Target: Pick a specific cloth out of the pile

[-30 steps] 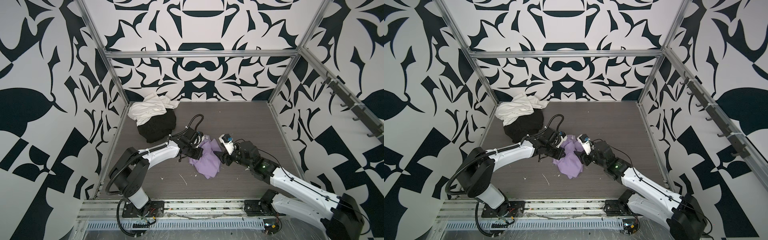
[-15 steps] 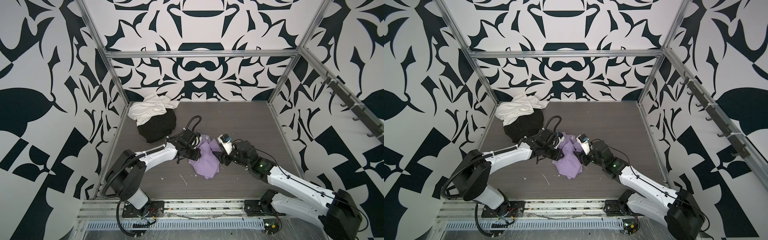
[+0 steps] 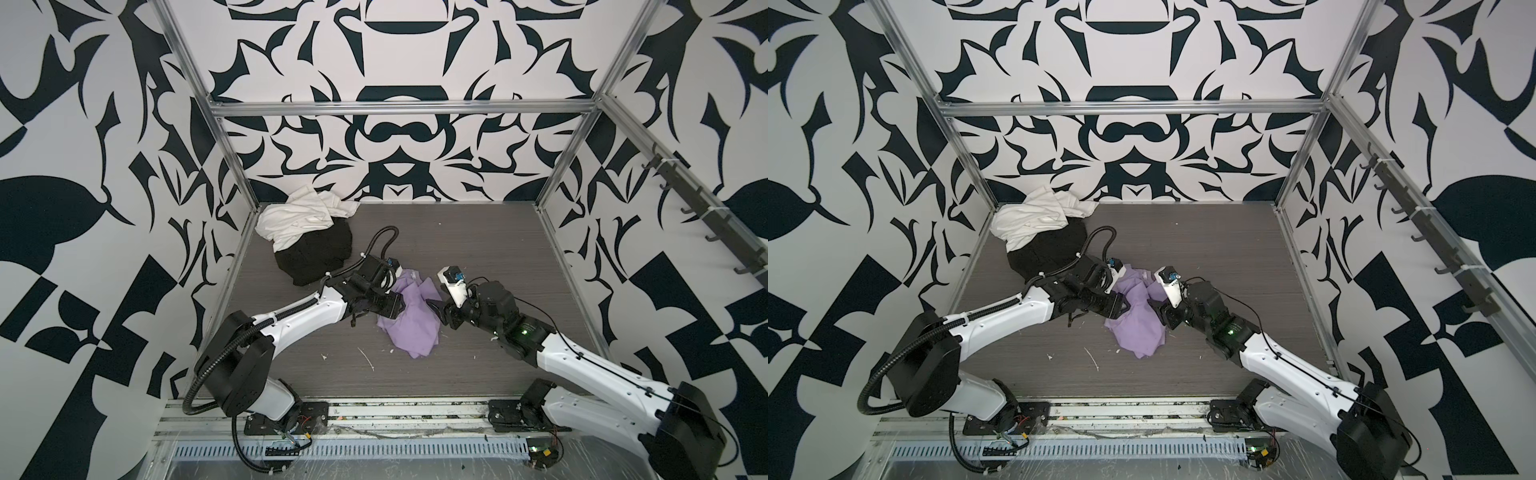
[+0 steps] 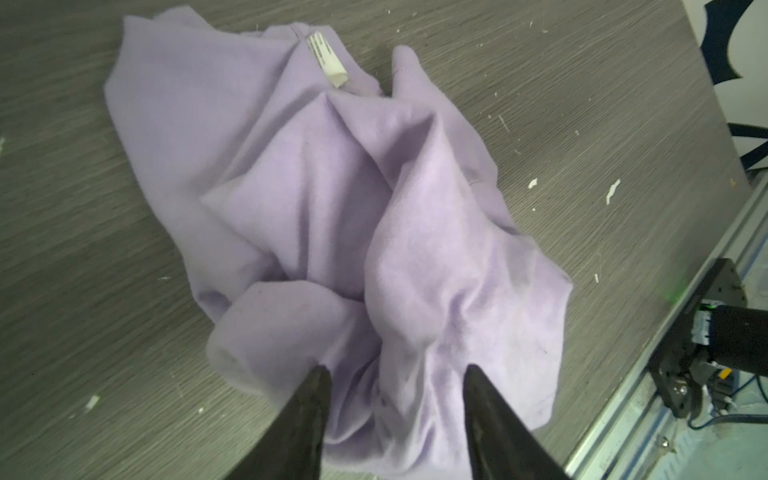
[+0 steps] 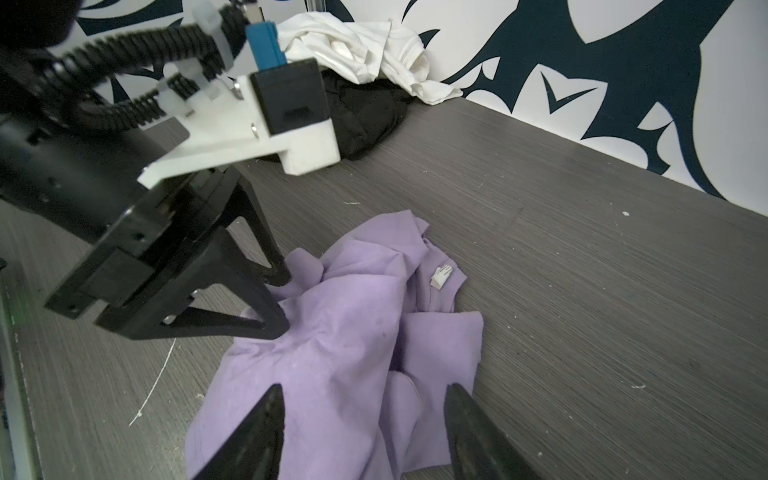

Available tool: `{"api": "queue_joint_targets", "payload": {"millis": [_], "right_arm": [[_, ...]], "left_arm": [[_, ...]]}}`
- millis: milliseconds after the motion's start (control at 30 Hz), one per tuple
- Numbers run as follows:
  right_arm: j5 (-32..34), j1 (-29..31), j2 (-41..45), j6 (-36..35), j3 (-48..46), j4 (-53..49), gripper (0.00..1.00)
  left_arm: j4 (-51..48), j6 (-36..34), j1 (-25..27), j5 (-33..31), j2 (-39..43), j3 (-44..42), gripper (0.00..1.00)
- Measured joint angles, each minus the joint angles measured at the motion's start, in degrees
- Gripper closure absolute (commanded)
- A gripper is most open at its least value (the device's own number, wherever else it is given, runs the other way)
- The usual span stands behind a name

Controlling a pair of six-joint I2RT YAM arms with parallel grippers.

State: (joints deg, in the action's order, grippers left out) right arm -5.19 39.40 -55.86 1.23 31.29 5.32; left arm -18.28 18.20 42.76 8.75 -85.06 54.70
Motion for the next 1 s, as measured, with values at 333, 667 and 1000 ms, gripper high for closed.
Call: {"api": "queue_joint_targets", "payload": {"millis": [333, 667, 1000], "right_arm": [[8.70, -0.70, 0.94, -1.40, 0.00, 0.13, 0.32], [36.39, -3.41, -1.53, -4.94, -3.63, 10.40, 0.27], [39.01, -14.47, -13.57, -12.98, -12.50, 29.49, 0.18]], "left_arm": [[0.57, 0.87, -0.39, -3.13, 7.15, -2.10, 0.24], [1.97, 2.25, -5.55, -11.19, 19.39, -6.19, 0.09], [10.75, -2.29, -7.28, -33.11, 24.04, -16.13, 0.03]]}}
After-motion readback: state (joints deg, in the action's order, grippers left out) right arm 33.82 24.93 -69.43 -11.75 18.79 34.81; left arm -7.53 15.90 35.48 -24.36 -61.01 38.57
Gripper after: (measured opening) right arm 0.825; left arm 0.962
